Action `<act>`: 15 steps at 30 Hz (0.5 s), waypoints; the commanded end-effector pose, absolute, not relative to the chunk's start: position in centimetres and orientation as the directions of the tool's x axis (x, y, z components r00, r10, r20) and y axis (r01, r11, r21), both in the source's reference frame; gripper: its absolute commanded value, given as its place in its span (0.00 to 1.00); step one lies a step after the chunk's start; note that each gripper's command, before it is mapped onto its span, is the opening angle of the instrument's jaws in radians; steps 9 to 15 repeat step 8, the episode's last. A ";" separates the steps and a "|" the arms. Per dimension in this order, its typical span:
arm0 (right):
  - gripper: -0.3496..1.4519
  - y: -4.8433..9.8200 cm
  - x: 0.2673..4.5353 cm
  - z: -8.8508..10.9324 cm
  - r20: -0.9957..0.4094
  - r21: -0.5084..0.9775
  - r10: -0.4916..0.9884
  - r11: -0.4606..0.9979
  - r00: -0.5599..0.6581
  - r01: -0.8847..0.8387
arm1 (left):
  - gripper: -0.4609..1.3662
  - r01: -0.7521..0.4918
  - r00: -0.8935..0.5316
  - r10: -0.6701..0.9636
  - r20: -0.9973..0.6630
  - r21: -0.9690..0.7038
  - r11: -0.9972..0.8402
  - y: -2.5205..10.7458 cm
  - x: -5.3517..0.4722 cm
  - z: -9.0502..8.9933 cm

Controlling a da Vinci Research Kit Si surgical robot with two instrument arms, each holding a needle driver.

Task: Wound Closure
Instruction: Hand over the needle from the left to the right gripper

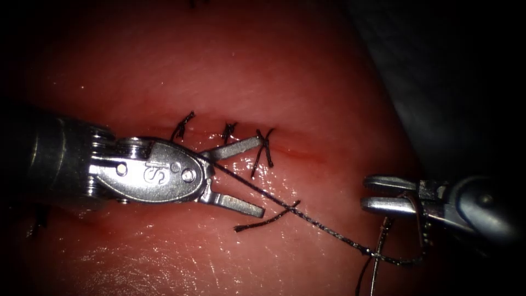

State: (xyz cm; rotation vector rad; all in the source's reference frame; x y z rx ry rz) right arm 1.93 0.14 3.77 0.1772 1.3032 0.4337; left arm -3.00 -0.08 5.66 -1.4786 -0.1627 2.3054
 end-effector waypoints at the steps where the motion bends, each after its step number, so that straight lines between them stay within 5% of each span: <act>1: 0.00 0.1 1.93 3.8 -0.892 0.365 0.406 0.906 0.198 -0.214 | 0.58 -0.263 -0.365 0.387 -0.847 -0.305 -0.915 -0.1 -3.00 5.7; 15: 0.00 0.2 1.93 3.8 -0.892 0.364 0.406 0.905 0.198 -0.220 | 0.57 -0.264 -0.365 0.387 -0.847 -0.304 -0.915 -0.1 -3.02 5.7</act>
